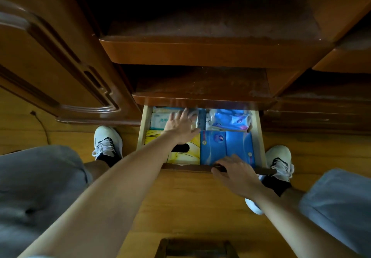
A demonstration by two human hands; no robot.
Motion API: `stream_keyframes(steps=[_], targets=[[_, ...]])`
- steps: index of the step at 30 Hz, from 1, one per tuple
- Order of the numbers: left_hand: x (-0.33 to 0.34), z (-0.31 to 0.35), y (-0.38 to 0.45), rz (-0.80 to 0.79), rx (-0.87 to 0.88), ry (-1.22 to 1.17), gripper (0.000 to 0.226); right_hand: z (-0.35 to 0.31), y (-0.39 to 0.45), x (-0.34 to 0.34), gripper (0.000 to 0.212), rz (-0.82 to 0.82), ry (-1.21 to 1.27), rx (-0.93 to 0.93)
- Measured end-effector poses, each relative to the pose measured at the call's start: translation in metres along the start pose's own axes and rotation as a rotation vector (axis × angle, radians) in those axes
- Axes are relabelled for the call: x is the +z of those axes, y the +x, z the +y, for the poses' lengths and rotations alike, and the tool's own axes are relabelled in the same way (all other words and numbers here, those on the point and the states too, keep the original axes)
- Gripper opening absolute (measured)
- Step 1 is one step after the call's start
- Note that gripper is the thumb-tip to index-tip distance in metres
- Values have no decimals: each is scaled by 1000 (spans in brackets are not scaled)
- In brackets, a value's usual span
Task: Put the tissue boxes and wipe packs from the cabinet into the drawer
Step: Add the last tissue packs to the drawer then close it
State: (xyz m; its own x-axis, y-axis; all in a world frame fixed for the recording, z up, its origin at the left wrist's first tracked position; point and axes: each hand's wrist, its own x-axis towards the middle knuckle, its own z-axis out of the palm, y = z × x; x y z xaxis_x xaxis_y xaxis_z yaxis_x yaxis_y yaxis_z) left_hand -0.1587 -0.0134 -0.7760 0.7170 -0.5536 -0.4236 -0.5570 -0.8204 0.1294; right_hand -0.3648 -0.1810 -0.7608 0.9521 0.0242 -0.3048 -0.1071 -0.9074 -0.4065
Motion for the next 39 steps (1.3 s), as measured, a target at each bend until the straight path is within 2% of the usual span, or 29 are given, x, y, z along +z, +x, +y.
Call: stream_keyframes(steps=[3, 8, 10, 15, 19, 21, 25, 31, 37, 39], targets=[[7, 10, 9, -90, -43, -53, 67, 1, 0, -1, 51, -5, -7, -7], [13, 0, 3, -83, 22, -30, 66, 1, 0, -2, 41, -2, -7, -10], [10, -4, -3, -43, 50, -46, 65, 0, 0, -3, 40, 1, 9, -5], [9, 3, -50, 189, 126, -133, 59, -2, -9, -3, 44, 34, 8, 5], [11, 0, -100, 221, 93, -172, 57, 1, 13, -19, 50, 179, -71, 26], [12, -2, -119, 188, 54, -155, 57, 4, 44, -35, 51, 128, -135, 111], [15, -8, -146, 197, 53, -155, 56, 10, 87, -48, 60, -125, -262, 244], [24, -16, -156, 155, 18, -170, 60, 24, 75, -51, 58, -53, -415, 174], [36, -22, -160, 106, 12, -165, 65, 19, 70, -59, 48, -56, -415, 146], [39, -25, -161, 131, 17, -155, 66, 16, 60, -57, 43, -7, -386, 126]])
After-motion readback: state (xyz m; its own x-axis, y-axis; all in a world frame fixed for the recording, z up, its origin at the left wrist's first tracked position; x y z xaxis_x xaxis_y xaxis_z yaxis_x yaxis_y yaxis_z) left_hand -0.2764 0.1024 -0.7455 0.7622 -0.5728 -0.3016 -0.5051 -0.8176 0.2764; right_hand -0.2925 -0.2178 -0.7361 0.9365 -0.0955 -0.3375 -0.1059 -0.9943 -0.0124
